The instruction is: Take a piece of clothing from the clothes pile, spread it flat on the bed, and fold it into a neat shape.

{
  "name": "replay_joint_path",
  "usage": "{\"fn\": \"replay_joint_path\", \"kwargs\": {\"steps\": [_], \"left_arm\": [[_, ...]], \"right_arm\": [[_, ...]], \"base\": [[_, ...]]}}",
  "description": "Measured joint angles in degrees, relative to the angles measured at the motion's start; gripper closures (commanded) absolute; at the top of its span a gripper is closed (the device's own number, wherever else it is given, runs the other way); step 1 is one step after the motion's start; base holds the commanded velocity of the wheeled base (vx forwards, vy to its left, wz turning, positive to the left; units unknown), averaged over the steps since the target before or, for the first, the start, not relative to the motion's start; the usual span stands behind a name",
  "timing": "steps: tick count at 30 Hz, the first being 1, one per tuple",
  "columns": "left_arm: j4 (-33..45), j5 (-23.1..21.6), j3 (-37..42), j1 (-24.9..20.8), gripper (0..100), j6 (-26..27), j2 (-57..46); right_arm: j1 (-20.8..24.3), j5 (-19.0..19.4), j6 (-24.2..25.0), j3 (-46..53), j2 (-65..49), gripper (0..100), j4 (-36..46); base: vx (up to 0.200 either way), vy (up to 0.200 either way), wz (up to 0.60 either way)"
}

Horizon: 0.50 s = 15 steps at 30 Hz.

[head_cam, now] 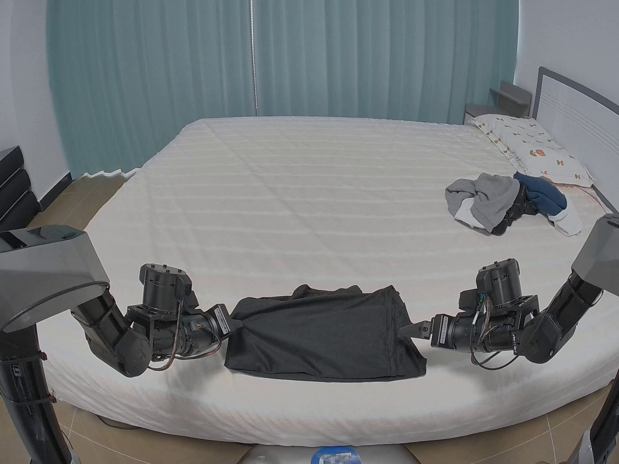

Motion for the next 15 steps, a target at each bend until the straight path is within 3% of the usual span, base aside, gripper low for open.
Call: {"fn": "replay_joint_path", "kwargs": {"steps": [7,15], "left_arm": [[2.4,1.5,-0.4,-0.4,100,0.0,-0.2],[3.1,3.3,-0.3,-2.1,100,0.0,-0.6]], "right_arm": [[0.0,0.0,-0.1,0.0,0.0,0,0.0],[0.0,0.0,-0.2,0.0,0.1,0,0.0]], "base": [[0.0,0.2,0.0],[0.0,0.0,0.0]]}}
